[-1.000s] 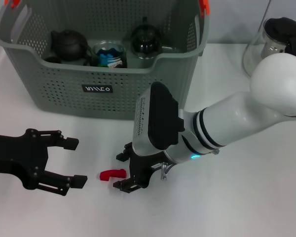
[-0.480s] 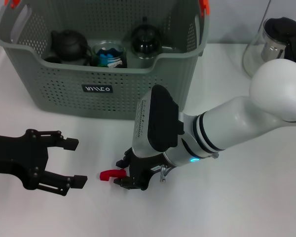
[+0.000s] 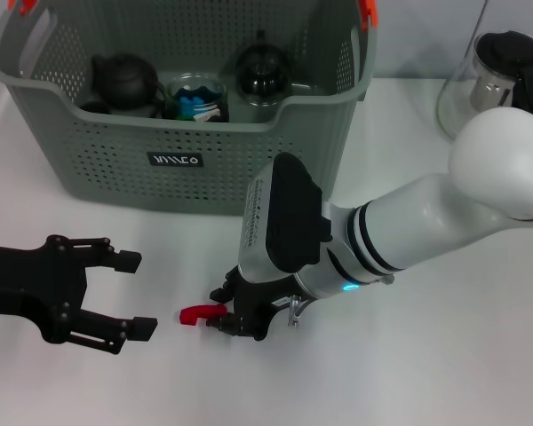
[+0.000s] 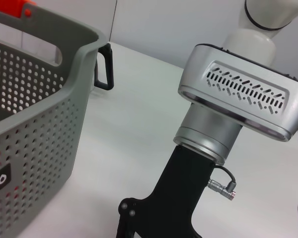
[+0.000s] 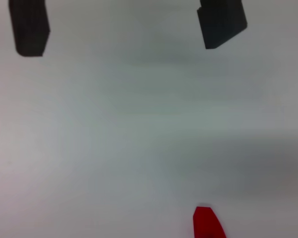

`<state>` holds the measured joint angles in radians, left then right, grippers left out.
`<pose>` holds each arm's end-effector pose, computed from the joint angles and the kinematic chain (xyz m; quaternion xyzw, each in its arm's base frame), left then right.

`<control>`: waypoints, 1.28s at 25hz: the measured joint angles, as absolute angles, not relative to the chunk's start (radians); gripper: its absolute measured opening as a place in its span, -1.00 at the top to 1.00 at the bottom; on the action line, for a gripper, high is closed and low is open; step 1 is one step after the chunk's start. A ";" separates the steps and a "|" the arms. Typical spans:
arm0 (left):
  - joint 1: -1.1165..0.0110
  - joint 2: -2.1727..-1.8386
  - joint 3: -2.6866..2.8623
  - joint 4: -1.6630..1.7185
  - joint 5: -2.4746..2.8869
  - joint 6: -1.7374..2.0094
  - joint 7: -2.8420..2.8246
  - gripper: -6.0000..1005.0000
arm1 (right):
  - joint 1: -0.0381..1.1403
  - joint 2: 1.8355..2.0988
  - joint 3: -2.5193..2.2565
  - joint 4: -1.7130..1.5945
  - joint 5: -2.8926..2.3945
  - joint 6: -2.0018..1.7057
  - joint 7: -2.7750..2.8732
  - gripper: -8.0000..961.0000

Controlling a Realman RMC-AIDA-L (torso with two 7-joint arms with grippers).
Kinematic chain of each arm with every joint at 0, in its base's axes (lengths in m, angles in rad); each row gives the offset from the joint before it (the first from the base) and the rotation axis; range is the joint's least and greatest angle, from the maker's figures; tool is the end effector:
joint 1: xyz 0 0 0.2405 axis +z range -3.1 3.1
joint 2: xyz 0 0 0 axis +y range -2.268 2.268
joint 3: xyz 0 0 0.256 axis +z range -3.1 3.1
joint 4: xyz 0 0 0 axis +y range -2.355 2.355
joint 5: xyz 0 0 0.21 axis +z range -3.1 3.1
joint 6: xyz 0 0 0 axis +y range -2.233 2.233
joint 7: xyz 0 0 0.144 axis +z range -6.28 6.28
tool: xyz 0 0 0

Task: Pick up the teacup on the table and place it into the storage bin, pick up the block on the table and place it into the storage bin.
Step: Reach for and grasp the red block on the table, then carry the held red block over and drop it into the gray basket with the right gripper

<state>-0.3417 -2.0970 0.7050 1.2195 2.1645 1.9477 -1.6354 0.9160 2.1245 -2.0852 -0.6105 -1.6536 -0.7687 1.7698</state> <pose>-0.2650 0.2676 0.0674 -0.9676 -0.2078 -0.1252 0.0694 0.1326 0.3393 -0.1779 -0.9982 0.0095 -0.0446 0.0400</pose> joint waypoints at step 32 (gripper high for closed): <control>-0.332 -2.088 0.666 1.225 2.162 1.973 -1.636 -0.90 | 0.770 2.086 -1.559 -0.888 -1.767 -1.157 1.781 0.60</control>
